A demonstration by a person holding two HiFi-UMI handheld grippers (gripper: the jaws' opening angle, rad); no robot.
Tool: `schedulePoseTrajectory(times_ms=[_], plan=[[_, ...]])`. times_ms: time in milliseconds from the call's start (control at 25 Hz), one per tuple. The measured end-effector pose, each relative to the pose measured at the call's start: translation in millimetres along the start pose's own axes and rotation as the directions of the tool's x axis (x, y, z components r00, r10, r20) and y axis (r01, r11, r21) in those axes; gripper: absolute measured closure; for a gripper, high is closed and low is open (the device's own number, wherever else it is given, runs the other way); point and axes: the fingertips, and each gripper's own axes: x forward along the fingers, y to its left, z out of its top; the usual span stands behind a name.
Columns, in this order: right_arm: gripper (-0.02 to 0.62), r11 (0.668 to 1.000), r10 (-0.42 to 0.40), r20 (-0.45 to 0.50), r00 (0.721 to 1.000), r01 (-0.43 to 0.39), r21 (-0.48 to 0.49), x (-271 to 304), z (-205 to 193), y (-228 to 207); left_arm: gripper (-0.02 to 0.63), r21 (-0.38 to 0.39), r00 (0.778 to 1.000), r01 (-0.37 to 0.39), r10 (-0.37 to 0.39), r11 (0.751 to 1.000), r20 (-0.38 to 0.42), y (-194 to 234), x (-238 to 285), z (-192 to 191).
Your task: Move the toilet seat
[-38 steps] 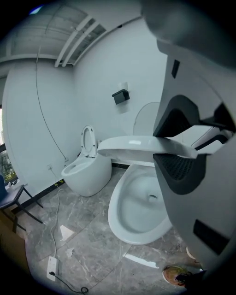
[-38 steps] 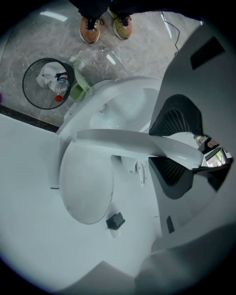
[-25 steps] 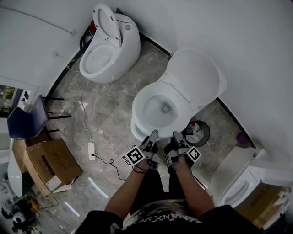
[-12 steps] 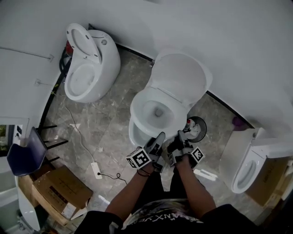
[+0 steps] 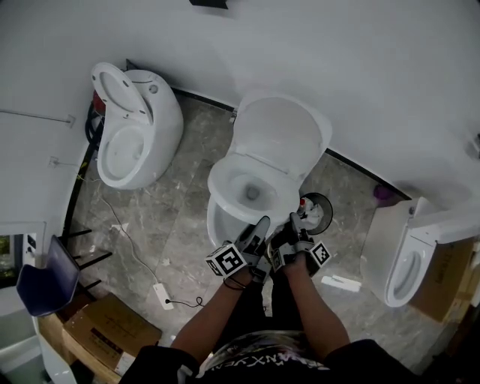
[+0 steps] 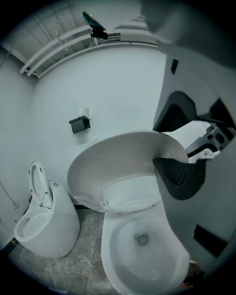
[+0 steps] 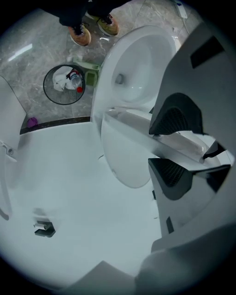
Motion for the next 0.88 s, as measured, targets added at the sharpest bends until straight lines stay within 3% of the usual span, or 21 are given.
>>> schedulePoseTrajectory(times_ms=[400, 680, 880], plan=[[0.437, 0.999, 0.011, 0.026, 1.000, -0.012, 0.041, 19.4, 12.9, 38.9, 0.419, -0.046, 0.998, 0.019, -0.016, 0.999, 0.066, -33.6, 42.5, 20.1], [0.437, 0.999, 0.008, 0.022, 1.000, -0.009, 0.052, 36.3, 23.7, 63.7, 0.428, -0.051, 0.998, -0.019, 0.022, 0.999, 0.056, -44.9, 73.7, 30.1], [0.439, 0.997, 0.031, 0.028, 0.999, -0.033, 0.068, 50.0, 30.7, 76.5, 0.422, -0.048, 0.997, 0.006, -0.002, 0.999, 0.074, -52.7, 98.3, 38.6]])
